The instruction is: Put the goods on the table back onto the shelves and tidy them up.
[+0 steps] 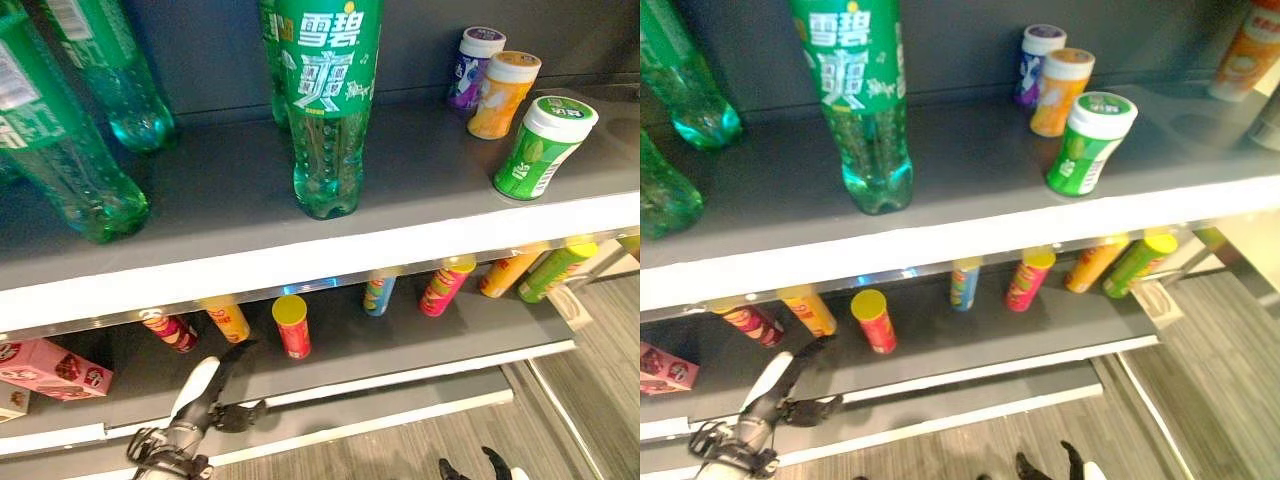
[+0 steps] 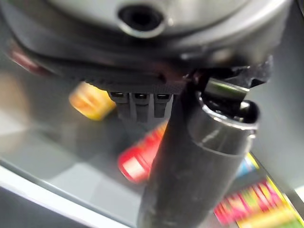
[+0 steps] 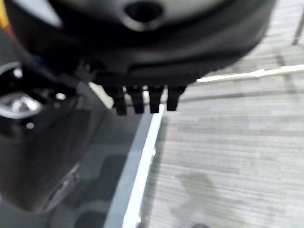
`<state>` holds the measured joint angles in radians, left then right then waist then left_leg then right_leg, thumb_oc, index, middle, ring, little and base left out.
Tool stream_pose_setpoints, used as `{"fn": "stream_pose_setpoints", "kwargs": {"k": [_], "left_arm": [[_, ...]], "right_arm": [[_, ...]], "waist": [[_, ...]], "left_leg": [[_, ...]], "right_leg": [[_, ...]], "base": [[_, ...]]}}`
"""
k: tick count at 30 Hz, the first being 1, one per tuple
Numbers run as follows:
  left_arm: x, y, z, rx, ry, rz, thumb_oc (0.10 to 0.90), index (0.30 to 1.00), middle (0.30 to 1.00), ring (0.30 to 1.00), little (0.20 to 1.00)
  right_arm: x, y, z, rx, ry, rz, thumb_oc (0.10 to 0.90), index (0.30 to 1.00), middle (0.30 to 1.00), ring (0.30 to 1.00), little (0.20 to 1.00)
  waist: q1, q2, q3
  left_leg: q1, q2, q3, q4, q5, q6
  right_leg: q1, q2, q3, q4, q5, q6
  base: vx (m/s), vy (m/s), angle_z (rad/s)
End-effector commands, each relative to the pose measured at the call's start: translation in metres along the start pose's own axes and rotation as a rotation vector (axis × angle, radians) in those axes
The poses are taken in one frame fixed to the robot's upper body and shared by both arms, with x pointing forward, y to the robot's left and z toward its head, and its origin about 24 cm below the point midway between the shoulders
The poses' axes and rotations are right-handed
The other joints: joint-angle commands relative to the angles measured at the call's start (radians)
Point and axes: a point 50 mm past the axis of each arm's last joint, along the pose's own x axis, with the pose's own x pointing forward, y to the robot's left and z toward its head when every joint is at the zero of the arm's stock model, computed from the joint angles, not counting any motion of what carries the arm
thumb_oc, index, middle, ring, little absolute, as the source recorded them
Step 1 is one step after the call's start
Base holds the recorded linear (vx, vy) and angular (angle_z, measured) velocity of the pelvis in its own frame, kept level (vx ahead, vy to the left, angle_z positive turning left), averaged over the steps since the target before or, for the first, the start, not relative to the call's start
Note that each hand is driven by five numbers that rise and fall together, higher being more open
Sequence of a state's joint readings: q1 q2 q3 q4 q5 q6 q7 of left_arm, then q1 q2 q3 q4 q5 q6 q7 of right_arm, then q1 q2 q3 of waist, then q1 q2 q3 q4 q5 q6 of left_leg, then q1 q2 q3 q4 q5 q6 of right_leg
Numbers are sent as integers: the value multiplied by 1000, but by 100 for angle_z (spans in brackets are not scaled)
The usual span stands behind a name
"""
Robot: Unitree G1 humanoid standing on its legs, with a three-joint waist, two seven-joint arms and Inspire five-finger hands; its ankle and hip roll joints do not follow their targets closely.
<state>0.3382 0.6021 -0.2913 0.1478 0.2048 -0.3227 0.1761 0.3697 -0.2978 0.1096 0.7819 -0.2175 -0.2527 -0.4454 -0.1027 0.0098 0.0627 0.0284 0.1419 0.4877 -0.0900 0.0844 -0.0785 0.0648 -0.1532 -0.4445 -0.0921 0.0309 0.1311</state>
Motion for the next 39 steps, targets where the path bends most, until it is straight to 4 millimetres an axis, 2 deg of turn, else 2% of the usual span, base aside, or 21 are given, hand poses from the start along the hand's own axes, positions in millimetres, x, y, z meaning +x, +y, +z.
{"fn": "stream_pose_setpoints", "kwargs": {"k": [1, 6, 10, 16, 24, 31, 39], "left_arm": [[11, 36, 13, 26, -97, 130, 800, 900, 900, 900, 900], [7, 38, 12, 12, -81, 126, 800, 900, 900, 900, 900], [-1, 39, 9, 14, -52, 129, 800, 900, 900, 900, 900], [-4, 38, 5, -2, -23, 112, 800, 900, 900, 900, 900], [-9, 40, 1, -92, 20, -33, 800, 900, 900, 900, 900], [-15, 35, -1, -201, 49, -162, 800, 900, 900, 900, 900], [-3, 27, 7, -249, 15, -245, 800, 900, 900, 900, 900]], "right_arm": [[-1, -11, -11, -4, 34, -28, 800, 900, 900, 900, 900], [-2, -8, -13, -9, 45, -11, 800, 900, 900, 900, 900], [-7, -2, -21, -44, 78, 16, 800, 900, 900, 900, 900], [-6, -2, -19, -59, 66, 26, 800, 900, 900, 900, 900], [3, -9, -12, -114, 26, 75, 800, 900, 900, 900, 900], [0, -8, -18, -162, 31, 139, 800, 900, 900, 900, 900], [0, -9, -17, -199, 8, 168, 800, 900, 900, 900, 900]], "waist": [[-15, 9, -31], [-18, 9, -27], [-15, 8, -20], [-16, 9, -16], [-43, 26, -29], [-64, 28, -39], [-92, 24, -44]], "left_leg": [[26, 65, -48, 5, -5, -65], [33, 70, -35, 6, -4, -68], [42, 75, -28, 7, -5, -68], [48, 79, -20, 7, -6, -69], [66, 88, 0, 6, -10, -73], [75, 94, 22, 6, -11, -76], [83, 99, 39, 6, -11, -81]], "right_leg": [[11, 25, 65, 18, -5, 23], [11, 31, 78, 17, -5, 21], [14, 37, 85, 13, -6, 19], [15, 42, 92, 13, -8, 17], [10, 50, 123, 13, -4, 16], [-2, 60, 151, 12, 1, 19], [-11, 66, 174, 12, 6, 19]], "base": [[6, -13, -18], [-2, -11, -9], [0, -16, -18], [0, 0, 0], [10, 8, -9], [16, 3, -18], [16, -2, -13]]}}
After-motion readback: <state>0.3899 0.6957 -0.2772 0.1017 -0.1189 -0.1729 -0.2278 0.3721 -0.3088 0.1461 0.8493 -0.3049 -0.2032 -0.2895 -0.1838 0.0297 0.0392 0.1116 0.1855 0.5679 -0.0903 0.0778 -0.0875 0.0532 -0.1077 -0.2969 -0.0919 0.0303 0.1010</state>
